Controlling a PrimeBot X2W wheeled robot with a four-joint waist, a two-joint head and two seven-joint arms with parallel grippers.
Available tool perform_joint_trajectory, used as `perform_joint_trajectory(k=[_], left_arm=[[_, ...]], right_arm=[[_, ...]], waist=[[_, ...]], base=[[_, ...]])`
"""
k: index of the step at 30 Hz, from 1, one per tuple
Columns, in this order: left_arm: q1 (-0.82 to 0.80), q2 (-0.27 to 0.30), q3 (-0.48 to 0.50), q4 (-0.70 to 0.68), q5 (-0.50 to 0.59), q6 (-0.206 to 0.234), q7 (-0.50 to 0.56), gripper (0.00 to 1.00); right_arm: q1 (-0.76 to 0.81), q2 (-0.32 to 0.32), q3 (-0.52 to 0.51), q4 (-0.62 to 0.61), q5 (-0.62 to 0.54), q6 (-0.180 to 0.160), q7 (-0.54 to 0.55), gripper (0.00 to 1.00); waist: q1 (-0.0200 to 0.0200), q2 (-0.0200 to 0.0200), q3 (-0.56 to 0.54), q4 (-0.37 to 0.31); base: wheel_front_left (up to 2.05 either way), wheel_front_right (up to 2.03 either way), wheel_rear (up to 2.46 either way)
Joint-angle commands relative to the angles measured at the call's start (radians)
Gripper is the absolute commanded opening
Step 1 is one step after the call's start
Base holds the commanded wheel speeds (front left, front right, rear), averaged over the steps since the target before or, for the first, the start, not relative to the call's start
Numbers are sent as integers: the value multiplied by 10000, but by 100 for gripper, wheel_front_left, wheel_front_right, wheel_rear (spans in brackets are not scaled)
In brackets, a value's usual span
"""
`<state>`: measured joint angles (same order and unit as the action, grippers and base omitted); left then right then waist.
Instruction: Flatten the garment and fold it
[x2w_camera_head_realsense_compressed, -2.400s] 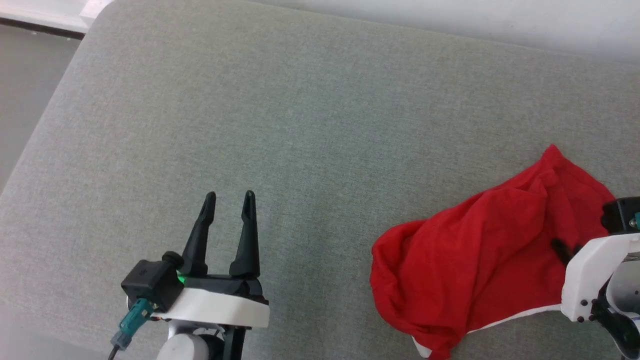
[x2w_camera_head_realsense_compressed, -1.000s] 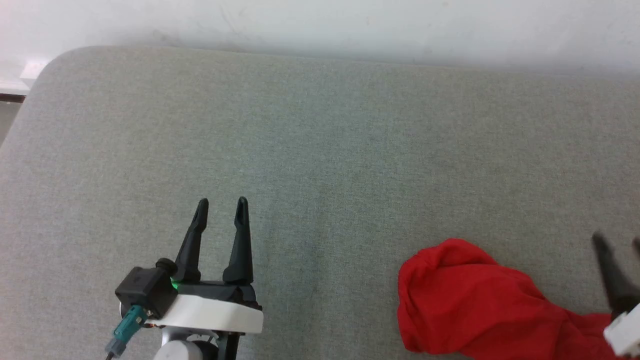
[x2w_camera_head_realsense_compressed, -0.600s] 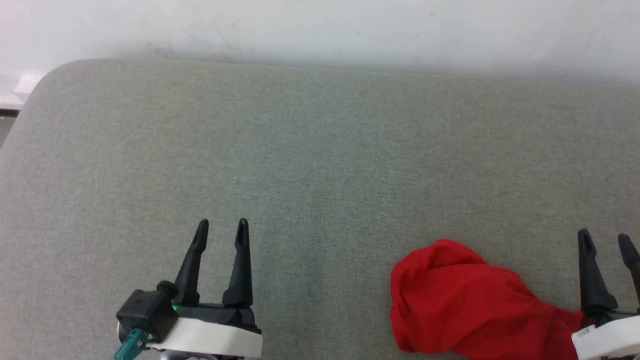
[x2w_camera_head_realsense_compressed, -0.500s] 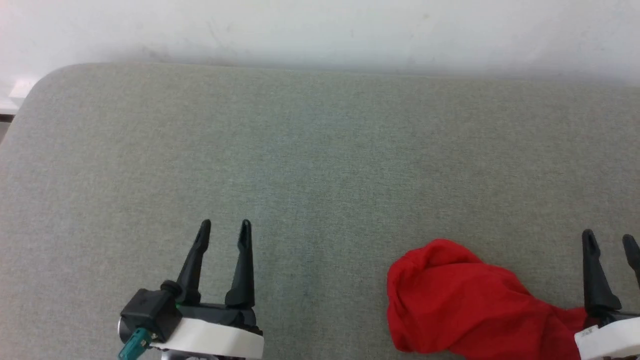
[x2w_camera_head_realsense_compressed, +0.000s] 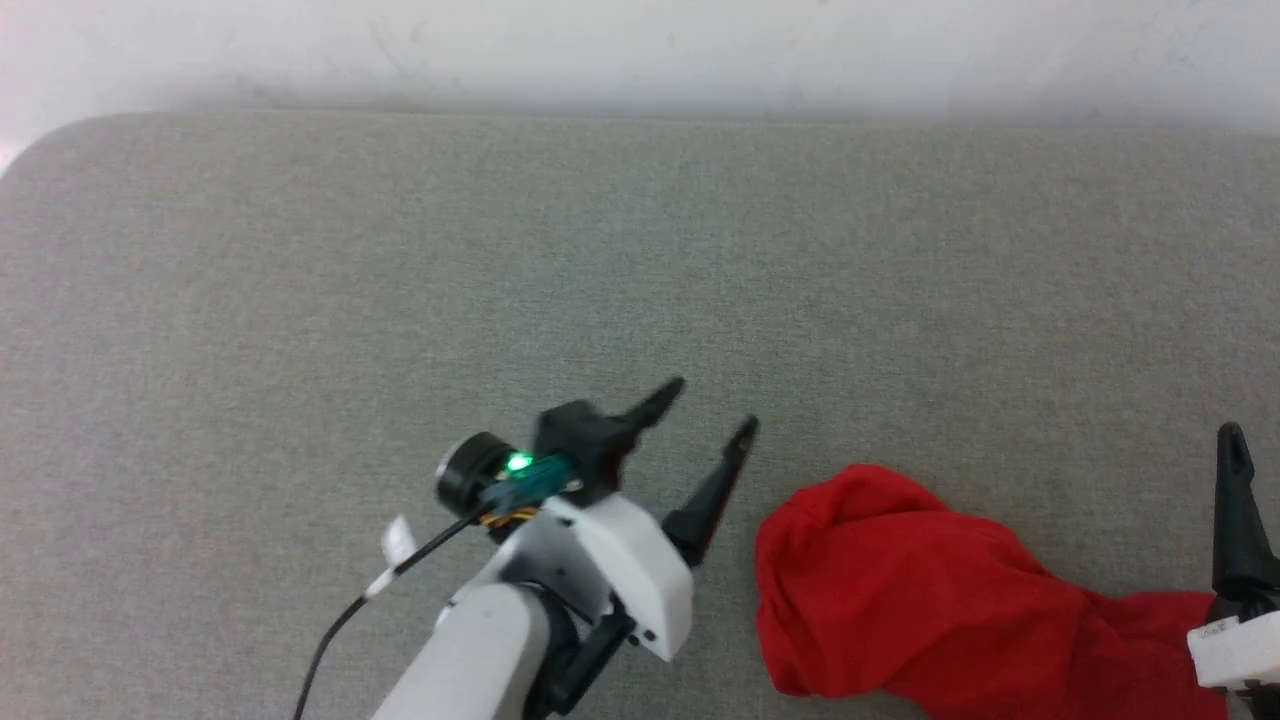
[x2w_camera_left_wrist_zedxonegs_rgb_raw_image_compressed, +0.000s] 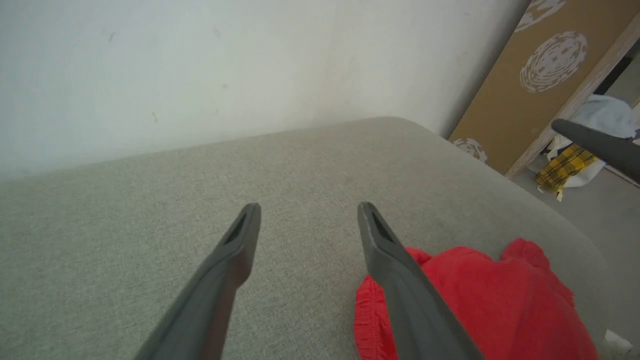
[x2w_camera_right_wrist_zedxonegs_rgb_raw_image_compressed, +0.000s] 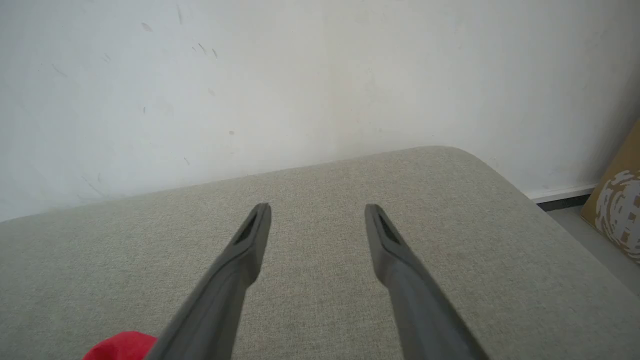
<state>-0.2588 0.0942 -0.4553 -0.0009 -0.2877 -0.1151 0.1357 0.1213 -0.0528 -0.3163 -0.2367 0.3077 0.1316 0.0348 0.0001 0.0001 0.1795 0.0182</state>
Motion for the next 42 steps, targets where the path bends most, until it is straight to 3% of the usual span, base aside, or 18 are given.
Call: perform_joint_trajectory(k=[1,11,19,20,21,29,42], left_arm=[[-246,68,-201,172,-92,-83,253,100],[-1620,455,-2114,1799,-1420,-152,2377,100],[-2044,784,-2974,2764,-1649,-154,3178,100],[-2077,807,-3098,2879,-1684,-154,3226,54],[-2136,834,-3218,2950,-1690,-154,3186,0],[-3162,635,-2745,2987,-1562,-43,1592,0],[-7096,463,-2171,2663,-1125,-123,257,0]], right_arm=[[-153,25,4,12,-2,-9,29,100],[-304,25,228,175,199,-9,77,100],[-467,26,286,291,320,-9,25,100],[-489,26,298,320,344,-9,3,100],[-509,26,309,353,370,-9,-21,100],[-571,26,237,689,525,-9,-200,100],[-787,26,532,1083,580,-9,-337,100]], waist=[[-1,-1,154,-156],[-1,-1,781,-751],[-1,-1,1086,-1086],[-1,-1,1098,-1111],[-1,-1,1106,-1138],[-1,-1,802,-1195],[-1,-1,330,-1394]], base=[[0,0,0],[0,0,0],[0,0,0],[0,0,0],[0,0,0],[0,0,0],[0,0,0]])
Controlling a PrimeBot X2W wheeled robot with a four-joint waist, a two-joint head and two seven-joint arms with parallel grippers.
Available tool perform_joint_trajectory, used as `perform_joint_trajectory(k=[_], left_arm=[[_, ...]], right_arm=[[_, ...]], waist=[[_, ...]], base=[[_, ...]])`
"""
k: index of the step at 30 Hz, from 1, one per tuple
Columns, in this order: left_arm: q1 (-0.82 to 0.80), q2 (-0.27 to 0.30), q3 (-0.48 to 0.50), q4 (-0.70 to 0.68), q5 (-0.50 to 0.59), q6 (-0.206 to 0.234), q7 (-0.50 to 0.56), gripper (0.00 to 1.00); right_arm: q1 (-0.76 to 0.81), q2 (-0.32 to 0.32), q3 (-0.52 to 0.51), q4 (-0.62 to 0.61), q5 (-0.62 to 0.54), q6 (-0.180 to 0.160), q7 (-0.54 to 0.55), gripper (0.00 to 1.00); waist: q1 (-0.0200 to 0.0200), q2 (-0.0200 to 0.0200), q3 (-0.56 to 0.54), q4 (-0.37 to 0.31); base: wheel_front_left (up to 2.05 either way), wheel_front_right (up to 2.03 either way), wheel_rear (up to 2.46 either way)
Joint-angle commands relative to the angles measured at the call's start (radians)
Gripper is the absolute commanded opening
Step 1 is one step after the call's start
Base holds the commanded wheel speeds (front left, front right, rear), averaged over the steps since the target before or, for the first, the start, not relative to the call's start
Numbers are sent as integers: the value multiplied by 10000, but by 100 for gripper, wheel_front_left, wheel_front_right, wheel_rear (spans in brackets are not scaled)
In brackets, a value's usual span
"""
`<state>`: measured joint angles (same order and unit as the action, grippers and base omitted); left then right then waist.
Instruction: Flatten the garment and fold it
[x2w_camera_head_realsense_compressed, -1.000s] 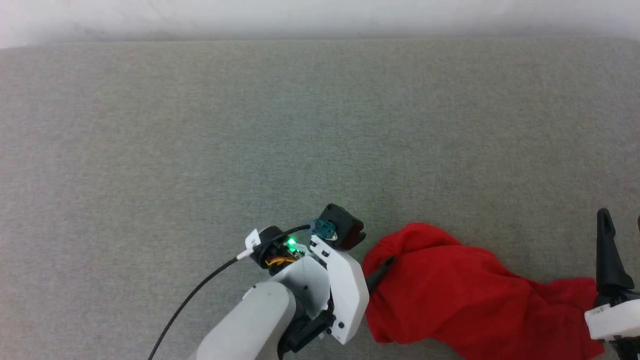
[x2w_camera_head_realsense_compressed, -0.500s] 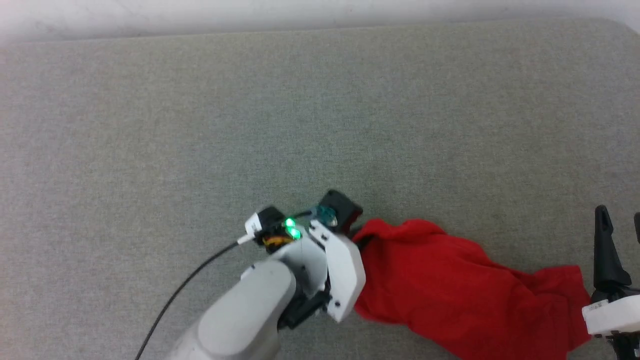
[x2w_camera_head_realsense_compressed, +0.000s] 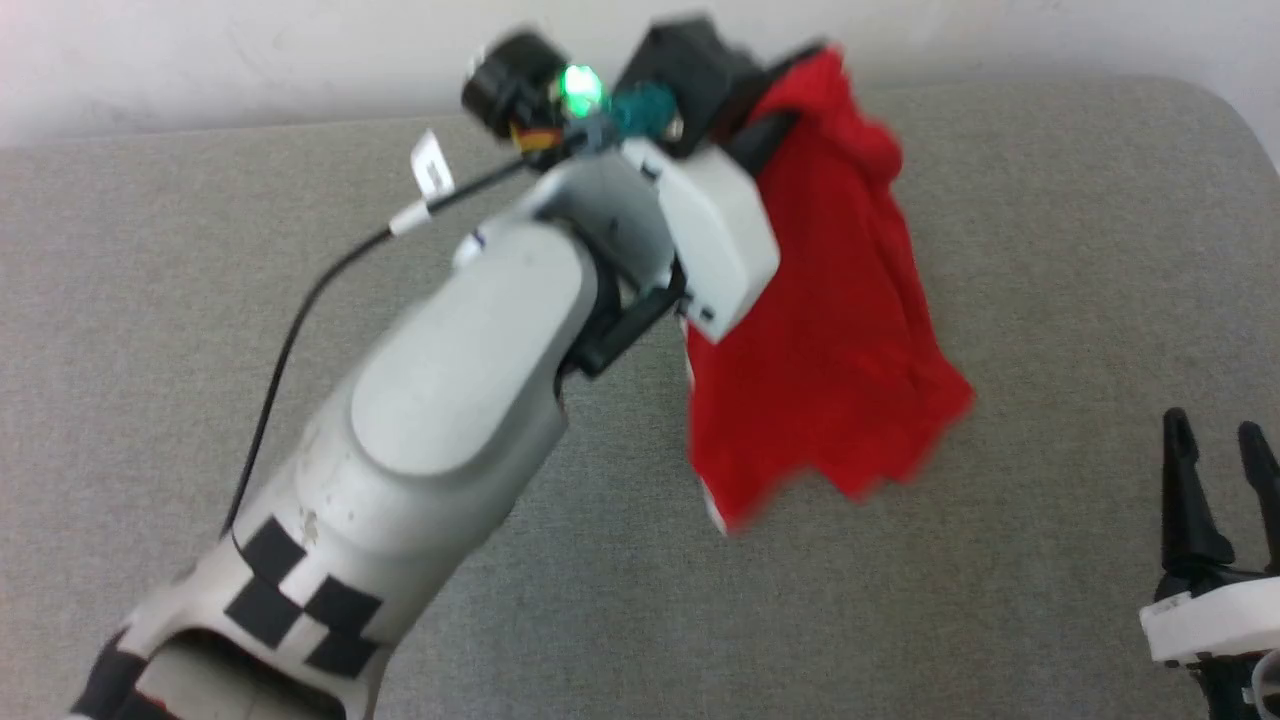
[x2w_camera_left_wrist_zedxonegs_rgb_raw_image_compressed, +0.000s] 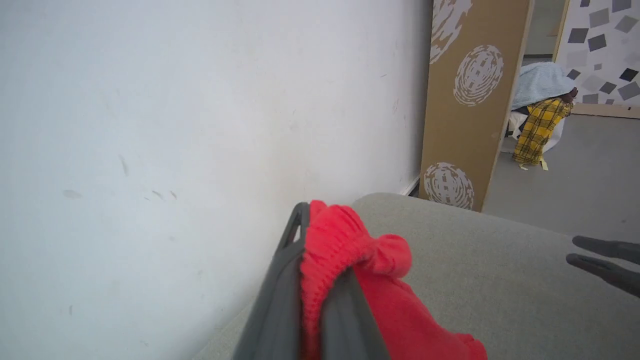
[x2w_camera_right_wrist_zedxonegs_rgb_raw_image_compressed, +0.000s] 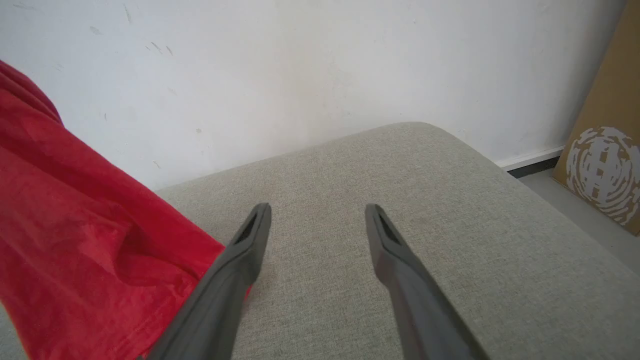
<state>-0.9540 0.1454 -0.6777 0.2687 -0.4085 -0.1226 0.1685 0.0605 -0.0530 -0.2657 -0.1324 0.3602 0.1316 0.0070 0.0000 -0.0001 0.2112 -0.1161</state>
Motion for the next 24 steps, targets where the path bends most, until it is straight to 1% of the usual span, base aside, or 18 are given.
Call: perform_joint_trajectory(k=[1,3,5,8,12,16,22,23,24], left_arm=[[-417,-85,92,-26,85,-52,-192,0],[-832,-195,260,-61,56,-41,-579,0],[-1018,-285,462,-167,92,92,-1145,0],[-665,-247,461,-302,199,260,-1704,0],[771,184,306,-400,195,640,-1774,0],[2716,698,250,-682,-113,1067,-1750,0],[5447,1433,258,-1304,-727,1529,-1890,0],[5830,1495,338,-1376,-877,1628,-1977,27],[6159,1555,421,-1439,-982,1733,-2094,83]], right_arm=[[-206,28,66,73,67,-9,-88,100],[-236,28,129,149,103,-9,-165,100],[-233,28,160,239,146,-9,-241,100],[-207,28,182,367,198,-9,-339,100],[-168,28,192,477,221,-9,-410,100],[-142,28,146,477,159,-9,-380,100],[-125,28,61,365,34,-9,-183,100],[-129,28,52,342,11,-9,-143,100],[-135,28,50,321,-8,-9,-101,100]], waist=[[0,1,36,-89],[0,1,96,-154],[0,1,161,-204],[0,1,287,-251],[0,1,454,-221],[0,1,603,-91],[0,1,754,296],[0,1,767,370],[0,1,771,447]], base=[[0,0,0],[0,0,0],[0,0,0],[0,0,0],[0,0,0],[0,0,0],[0,0,0],[0,0,0],[0,0,0]])
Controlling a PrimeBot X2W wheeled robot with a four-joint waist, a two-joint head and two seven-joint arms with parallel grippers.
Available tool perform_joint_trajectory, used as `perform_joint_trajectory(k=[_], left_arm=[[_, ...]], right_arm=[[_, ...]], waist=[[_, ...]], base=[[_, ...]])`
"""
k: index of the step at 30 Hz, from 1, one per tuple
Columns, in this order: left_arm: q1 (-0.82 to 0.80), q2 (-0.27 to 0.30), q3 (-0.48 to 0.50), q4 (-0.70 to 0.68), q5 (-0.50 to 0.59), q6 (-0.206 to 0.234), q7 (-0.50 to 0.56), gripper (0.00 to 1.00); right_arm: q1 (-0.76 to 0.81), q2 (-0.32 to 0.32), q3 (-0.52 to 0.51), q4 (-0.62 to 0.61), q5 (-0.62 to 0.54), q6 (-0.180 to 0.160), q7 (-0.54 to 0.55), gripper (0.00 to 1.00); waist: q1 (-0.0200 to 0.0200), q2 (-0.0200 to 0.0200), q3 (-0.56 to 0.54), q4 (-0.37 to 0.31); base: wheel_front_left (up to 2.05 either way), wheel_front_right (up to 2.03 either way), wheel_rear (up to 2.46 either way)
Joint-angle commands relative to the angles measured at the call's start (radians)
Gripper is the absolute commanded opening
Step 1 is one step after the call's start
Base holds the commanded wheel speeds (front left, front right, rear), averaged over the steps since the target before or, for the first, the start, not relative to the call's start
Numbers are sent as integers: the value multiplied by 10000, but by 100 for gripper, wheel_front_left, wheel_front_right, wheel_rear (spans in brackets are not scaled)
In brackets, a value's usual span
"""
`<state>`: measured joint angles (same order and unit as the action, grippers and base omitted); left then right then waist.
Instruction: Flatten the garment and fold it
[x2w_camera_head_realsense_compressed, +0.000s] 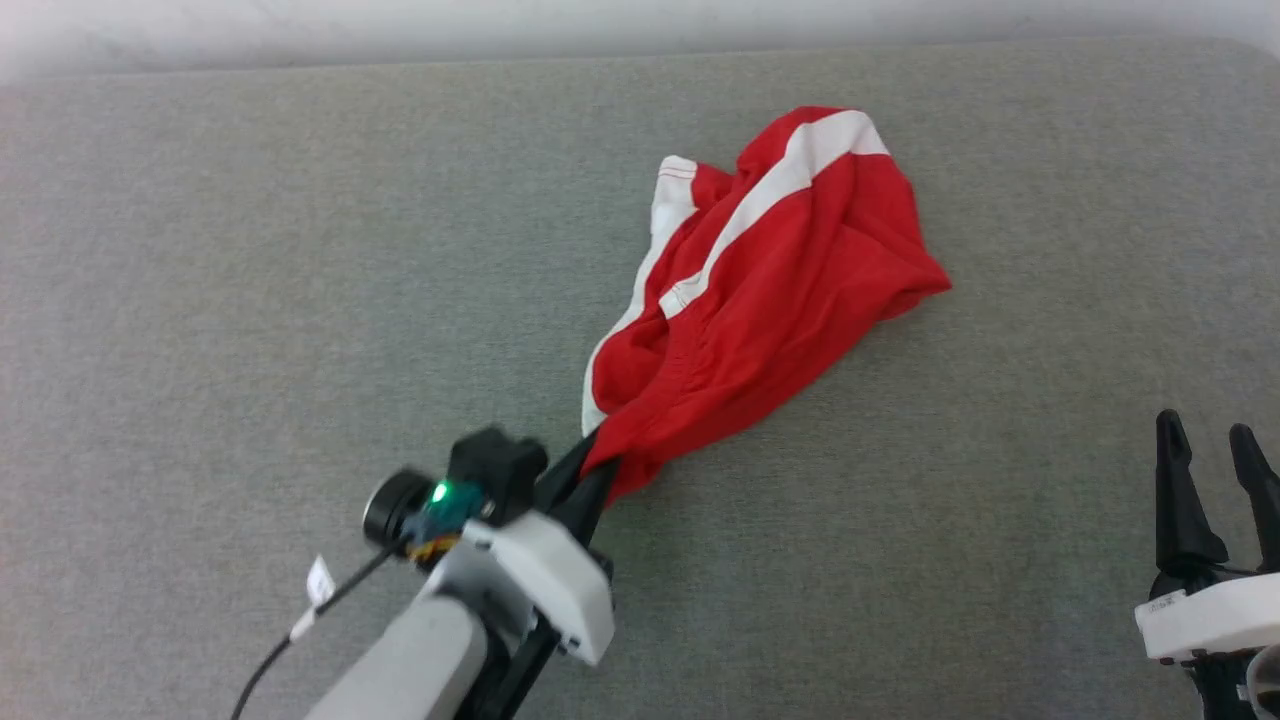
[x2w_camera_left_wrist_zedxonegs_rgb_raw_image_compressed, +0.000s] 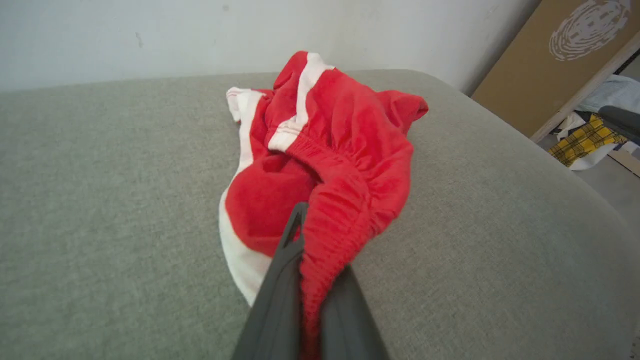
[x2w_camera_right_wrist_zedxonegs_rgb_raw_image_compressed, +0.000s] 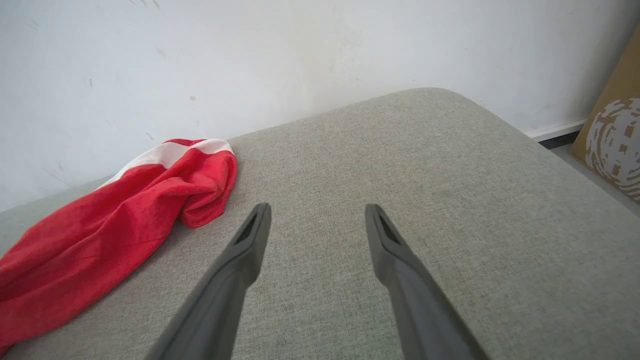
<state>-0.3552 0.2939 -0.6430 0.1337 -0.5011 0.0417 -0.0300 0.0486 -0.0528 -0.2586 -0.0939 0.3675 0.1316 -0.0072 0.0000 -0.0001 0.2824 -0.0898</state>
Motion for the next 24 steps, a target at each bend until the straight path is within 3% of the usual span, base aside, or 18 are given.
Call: perform_joint_trajectory(k=[1,6,14,18,24], left_arm=[[457,116,161,-145,-129,202,-261,100],[1490,188,580,-543,-669,465,-832,100],[1174,450,1078,-1775,-836,680,-748,100],[395,290,816,-1860,-683,579,-279,100],[-590,-167,-239,-971,-581,66,1082,100]], right_arm=[[-21,26,-25,-84,-96,-9,82,100],[-5,26,-45,-170,-187,-9,252,100],[61,26,20,-281,-286,-9,429,100],[94,26,176,-245,-273,-9,455,100],[110,26,289,-192,-269,-9,476,100]], waist=[[0,1,50,265],[0,1,-123,594],[0,1,-360,854],[0,1,-428,833],[0,1,-367,602]], base=[[0,0,0],[0,0,0],[0,0,0],[0,0,0],[0,0,0]])
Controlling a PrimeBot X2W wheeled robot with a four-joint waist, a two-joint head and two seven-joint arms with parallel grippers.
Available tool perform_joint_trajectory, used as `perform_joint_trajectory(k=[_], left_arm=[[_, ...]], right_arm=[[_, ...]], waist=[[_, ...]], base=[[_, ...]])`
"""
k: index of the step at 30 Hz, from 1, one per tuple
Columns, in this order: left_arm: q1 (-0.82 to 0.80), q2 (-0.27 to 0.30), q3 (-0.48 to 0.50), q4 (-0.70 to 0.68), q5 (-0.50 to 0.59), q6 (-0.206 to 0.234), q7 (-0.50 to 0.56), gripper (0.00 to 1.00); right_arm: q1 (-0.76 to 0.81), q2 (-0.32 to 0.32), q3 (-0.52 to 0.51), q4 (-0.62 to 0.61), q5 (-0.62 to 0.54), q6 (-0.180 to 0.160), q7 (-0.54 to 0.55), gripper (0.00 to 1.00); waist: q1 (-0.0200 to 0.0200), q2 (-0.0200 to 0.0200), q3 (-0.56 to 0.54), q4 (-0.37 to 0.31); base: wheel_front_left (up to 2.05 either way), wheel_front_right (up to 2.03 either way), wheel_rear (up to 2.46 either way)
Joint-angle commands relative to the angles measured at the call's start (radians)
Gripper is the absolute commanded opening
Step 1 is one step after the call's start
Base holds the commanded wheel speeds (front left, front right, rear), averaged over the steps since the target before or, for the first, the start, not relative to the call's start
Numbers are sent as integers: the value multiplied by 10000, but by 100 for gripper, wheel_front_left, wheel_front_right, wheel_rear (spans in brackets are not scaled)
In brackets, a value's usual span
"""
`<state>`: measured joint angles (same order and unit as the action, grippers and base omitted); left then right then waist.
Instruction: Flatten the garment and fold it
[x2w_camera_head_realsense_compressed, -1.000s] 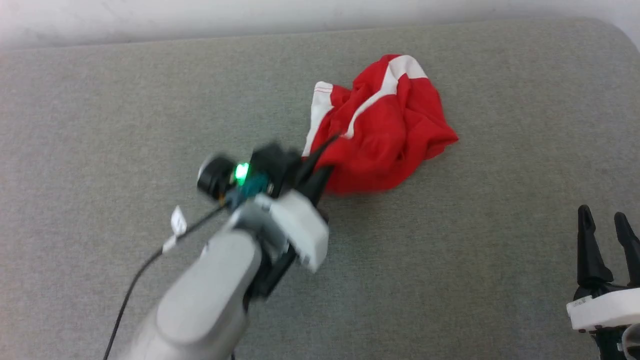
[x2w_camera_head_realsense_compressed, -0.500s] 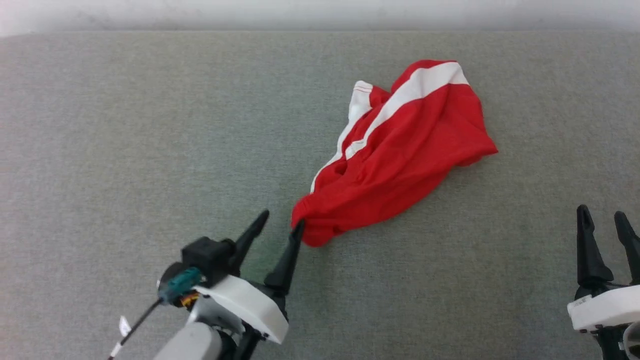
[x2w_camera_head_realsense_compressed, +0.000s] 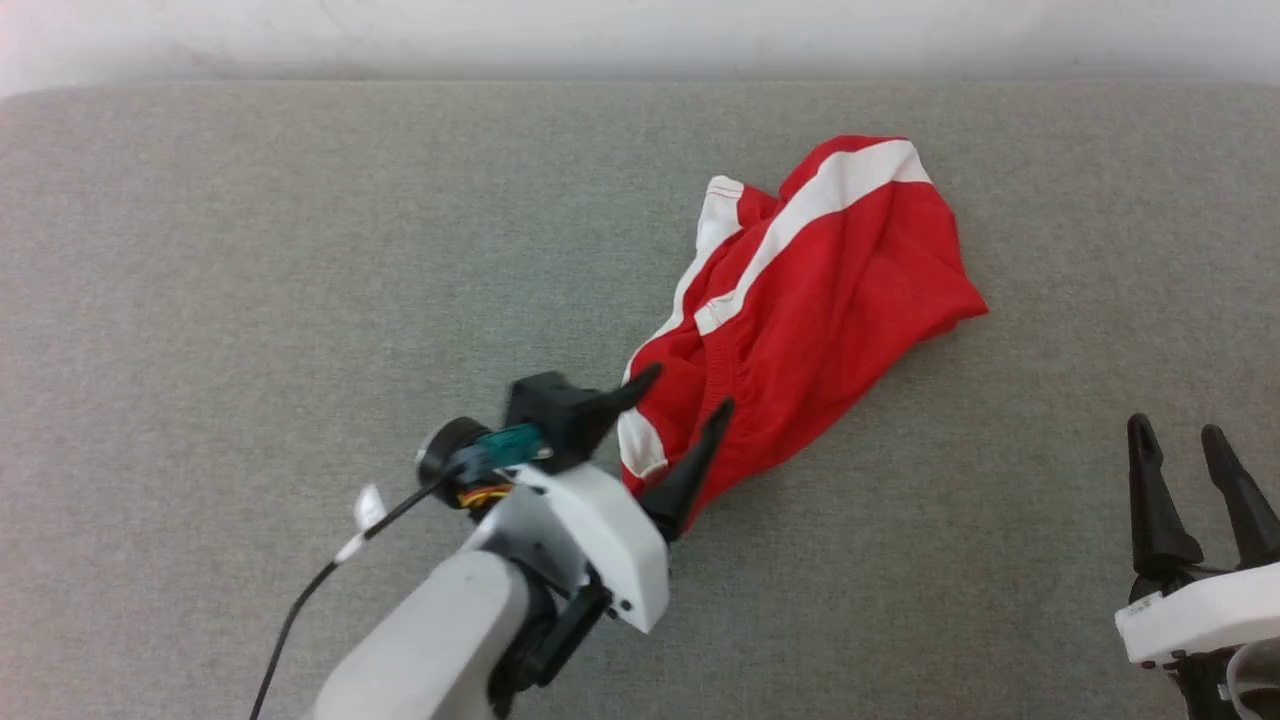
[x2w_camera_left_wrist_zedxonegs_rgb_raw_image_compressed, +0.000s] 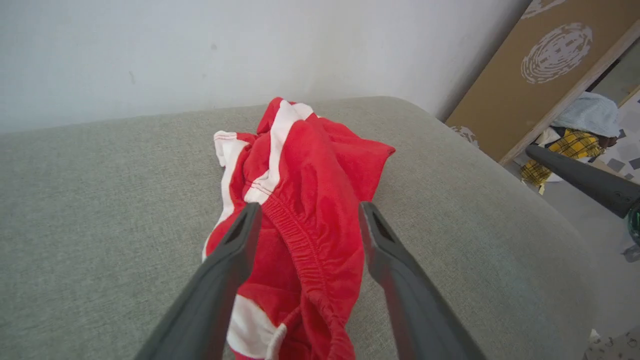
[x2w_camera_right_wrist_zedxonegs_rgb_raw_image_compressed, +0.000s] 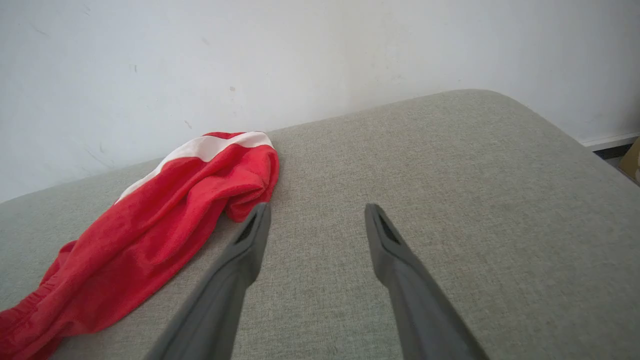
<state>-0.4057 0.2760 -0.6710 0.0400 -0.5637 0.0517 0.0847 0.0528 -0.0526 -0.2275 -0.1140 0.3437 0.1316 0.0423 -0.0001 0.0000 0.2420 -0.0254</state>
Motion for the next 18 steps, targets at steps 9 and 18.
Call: perform_joint_trajectory(k=[9,18], left_arm=[[-1082,-563,-617,2050,317,22,1014,100],[-1544,-821,-847,2898,374,-198,990,0]], right_arm=[[-68,24,116,157,57,-9,-57,100],[-228,24,4,313,113,-9,-207,100]], waist=[[1,0,407,-474],[1,0,687,-555]], base=[[0,0,0],[0,0,0]])
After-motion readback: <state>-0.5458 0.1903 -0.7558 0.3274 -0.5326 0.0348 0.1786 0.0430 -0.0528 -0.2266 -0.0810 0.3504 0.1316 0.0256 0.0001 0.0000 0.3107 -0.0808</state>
